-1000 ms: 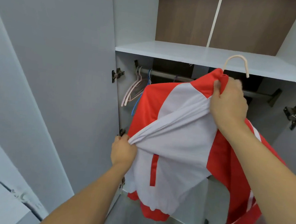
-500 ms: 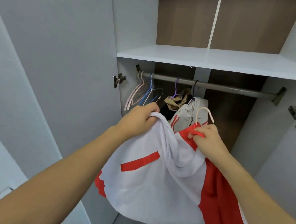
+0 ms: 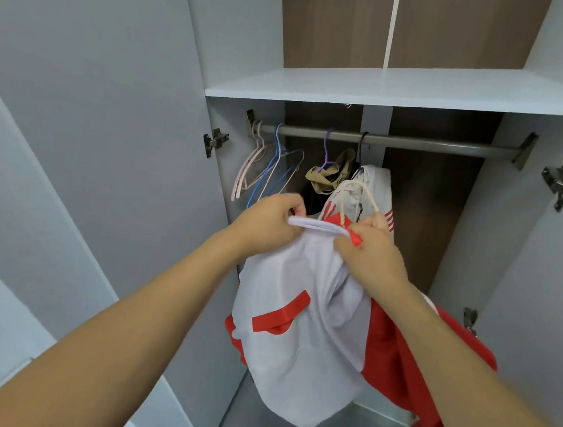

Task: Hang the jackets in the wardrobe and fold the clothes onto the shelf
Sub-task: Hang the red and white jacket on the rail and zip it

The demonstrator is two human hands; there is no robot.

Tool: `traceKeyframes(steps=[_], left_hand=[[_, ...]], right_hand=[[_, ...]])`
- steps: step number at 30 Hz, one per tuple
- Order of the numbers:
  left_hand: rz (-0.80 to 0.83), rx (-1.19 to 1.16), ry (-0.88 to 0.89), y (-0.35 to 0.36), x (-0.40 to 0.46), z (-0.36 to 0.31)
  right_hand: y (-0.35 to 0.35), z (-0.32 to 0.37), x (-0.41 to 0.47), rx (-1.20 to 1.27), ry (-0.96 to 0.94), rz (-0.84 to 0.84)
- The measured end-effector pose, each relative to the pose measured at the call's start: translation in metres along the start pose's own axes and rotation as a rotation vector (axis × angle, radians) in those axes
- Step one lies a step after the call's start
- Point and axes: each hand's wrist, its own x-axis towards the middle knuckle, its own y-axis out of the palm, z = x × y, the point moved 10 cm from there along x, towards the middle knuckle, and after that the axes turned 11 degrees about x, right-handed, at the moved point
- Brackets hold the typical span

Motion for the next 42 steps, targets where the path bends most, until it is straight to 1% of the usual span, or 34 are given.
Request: traceKeyframes(steps=[2, 3, 5, 7, 9, 10, 12, 13, 15, 17, 18, 20, 21, 23, 25, 27, 29, 31, 33, 34, 36, 39, 40, 42], left_hand=[[0.133, 0.063, -0.093, 0.022, -0.007, 0.021], [0.192, 0.066, -0.143, 0.034, -0.013, 0.032], [0.241, 0.052, -0.245, 0.053, -0.028, 0.052], [0.230, 0.050, -0.295, 0.063, -0.040, 0.067], [0.149, -0.037, -0.309, 0.066, -0.048, 0.077], [0.098, -0.096, -0.318, 0.063, -0.051, 0.082], [0.033, -0.091, -0.258, 0.054, -0.050, 0.083], [0.052, -0.045, -0.190, 0.051, -0.048, 0.077], [0.176, 0.082, -0.022, 0.050, -0.043, 0.054], [0.311, 0.234, 0.115, 0.052, -0.038, 0.031], [0.348, 0.289, 0.161, 0.051, -0.034, 0.022], [0.359, 0.328, 0.206, 0.044, -0.025, 0.003], [0.351, 0.322, 0.213, 0.040, -0.021, -0.006], [0.337, 0.291, 0.207, 0.034, -0.013, -0.018], [0.334, 0.270, 0.210, 0.032, -0.009, -0.025], [0.348, 0.253, 0.207, 0.034, -0.008, -0.024], [0.381, 0.250, 0.149, 0.038, -0.010, -0.009], [0.397, 0.239, 0.053, 0.045, -0.016, 0.016], [0.365, 0.183, -0.038, 0.050, -0.023, 0.041], [0.343, 0.144, -0.083, 0.051, -0.026, 0.051], [0.347, 0.075, -0.139, 0.053, -0.031, 0.062], [0.482, 0.069, -0.090, 0.054, -0.036, 0.046], [0.538, 0.107, -0.057, 0.056, -0.036, 0.037], [0.649, 0.206, 0.011, 0.064, -0.036, 0.019]], right_hand=[[-0.021, 0.003, 0.003, 0.005, -0.009, -0.134], [-0.026, 0.004, 0.004, 0.009, -0.011, -0.173], [-0.030, 0.005, 0.001, 0.034, -0.018, -0.216], [-0.030, 0.000, -0.003, 0.068, -0.012, -0.221], [-0.033, -0.012, -0.006, 0.086, 0.022, -0.197], [-0.033, -0.020, -0.006, 0.050, 0.051, -0.149], [-0.028, -0.041, -0.010, -0.099, 0.155, -0.012], [-0.025, -0.050, -0.014, -0.166, 0.196, 0.050], [-0.015, -0.058, -0.022, -0.222, 0.210, 0.148], [0.001, -0.052, -0.029, -0.208, 0.183, 0.250], [0.008, -0.047, -0.032, -0.169, 0.171, 0.293], [0.020, -0.035, -0.036, -0.064, 0.125, 0.334], [0.024, -0.029, -0.037, -0.032, 0.091, 0.331], [0.029, -0.019, -0.039, -0.047, 0.023, 0.286], [0.027, -0.012, -0.039, -0.086, -0.002, 0.180], [0.020, -0.011, -0.036, -0.071, 0.017, 0.086], [0.011, -0.016, -0.031, -0.019, 0.054, 0.026], [0.001, -0.020, -0.027, 0.007, 0.076, -0.022], [-0.003, -0.023, -0.023, 0.000, 0.091, -0.044], [-0.003, -0.027, -0.021, -0.008, 0.108, -0.022], [0.005, -0.040, -0.021, -0.034, 0.167, 0.099], [0.015, -0.065, -0.032, -0.153, 0.271, 0.299], [0.019, -0.067, -0.037, -0.199, 0.271, 0.351], [0.031, -0.056, -0.043, -0.247, 0.194, 0.407]])
